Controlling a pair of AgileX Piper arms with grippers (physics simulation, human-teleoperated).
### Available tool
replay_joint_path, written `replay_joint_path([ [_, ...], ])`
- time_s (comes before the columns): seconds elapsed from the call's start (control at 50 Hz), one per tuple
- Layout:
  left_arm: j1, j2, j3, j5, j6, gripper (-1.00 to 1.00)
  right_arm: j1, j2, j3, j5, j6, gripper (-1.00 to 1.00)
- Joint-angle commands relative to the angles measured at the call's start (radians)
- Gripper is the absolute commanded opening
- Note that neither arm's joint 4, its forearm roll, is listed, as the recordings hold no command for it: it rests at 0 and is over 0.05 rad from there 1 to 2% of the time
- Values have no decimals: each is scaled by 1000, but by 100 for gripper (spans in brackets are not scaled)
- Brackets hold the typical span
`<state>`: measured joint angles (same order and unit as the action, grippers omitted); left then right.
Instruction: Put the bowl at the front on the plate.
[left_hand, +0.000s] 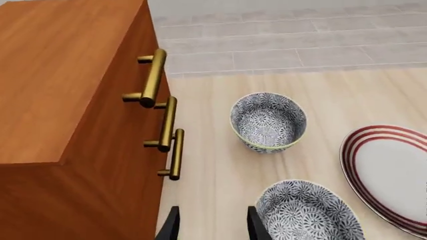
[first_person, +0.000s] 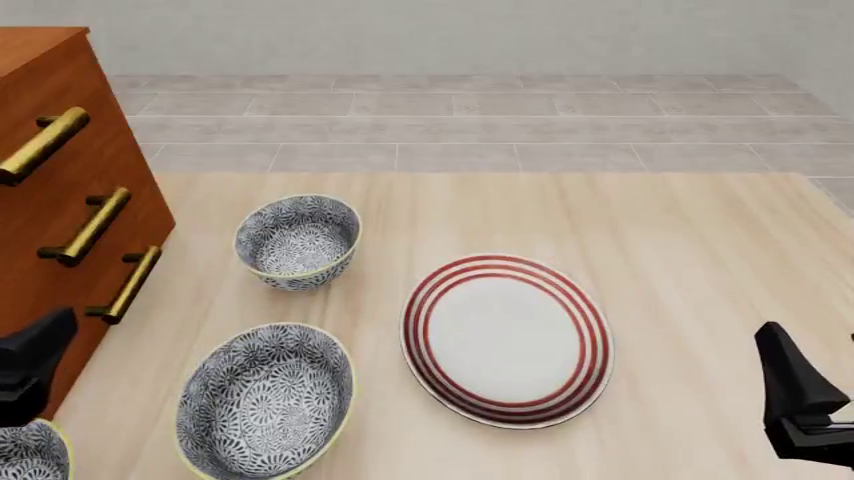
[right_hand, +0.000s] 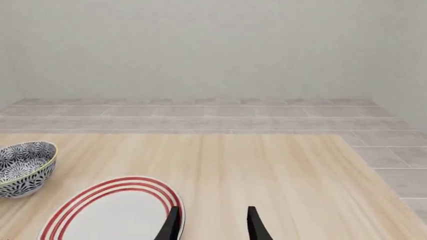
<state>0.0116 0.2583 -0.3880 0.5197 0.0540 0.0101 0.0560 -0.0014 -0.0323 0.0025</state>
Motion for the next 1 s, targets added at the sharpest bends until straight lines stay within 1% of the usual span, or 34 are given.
replay_joint_path([
  [0.02,27,-53,-23,176,-21,100,0,4,0,-3,-1,100],
  [0.08,38,-75,-23,216,-27,100,-1,0,-1,0,1,100],
  [0.1,56,-79,3,225,-33,100,-3,-5,0,4,3,100],
  [0.12,56,-79,3,226,-33,100,-3,-6,0,4,3,100],
  [0.2,80,-86,54,243,-32,100,-1,-14,0,12,0,100],
  [0.26,70,-68,79,250,-55,100,-2,-12,-1,11,1,100],
  [0.3,85,-69,79,258,-52,100,-3,-13,-1,12,3,100],
  [0.38,70,-48,108,264,-77,100,-5,-16,-1,14,3,100],
  [0.42,82,-57,111,273,-65,100,-6,-14,0,12,3,100],
  [0.46,79,-53,115,277,-74,100,-6,-10,-1,8,4,100],
  [0.54,97,-27,147,262,-84,100,-6,-9,0,7,6,100],
  [0.58,108,-32,157,260,-71,100,-6,-6,0,4,7,100],
  [0.62,108,-12,181,244,-79,100,-6,-1,0,0,8,100],
  [0.64,115,-12,184,241,-71,100,-5,-1,0,0,8,100],
  [0.88,122,52,236,174,-88,100,-7,6,1,-8,14,100],
  [0.94,129,92,267,128,-90,100,-7,4,1,-6,15,100],
  [1.0,127,98,272,120,-93,100,-8,-1,1,-2,17,100],
])
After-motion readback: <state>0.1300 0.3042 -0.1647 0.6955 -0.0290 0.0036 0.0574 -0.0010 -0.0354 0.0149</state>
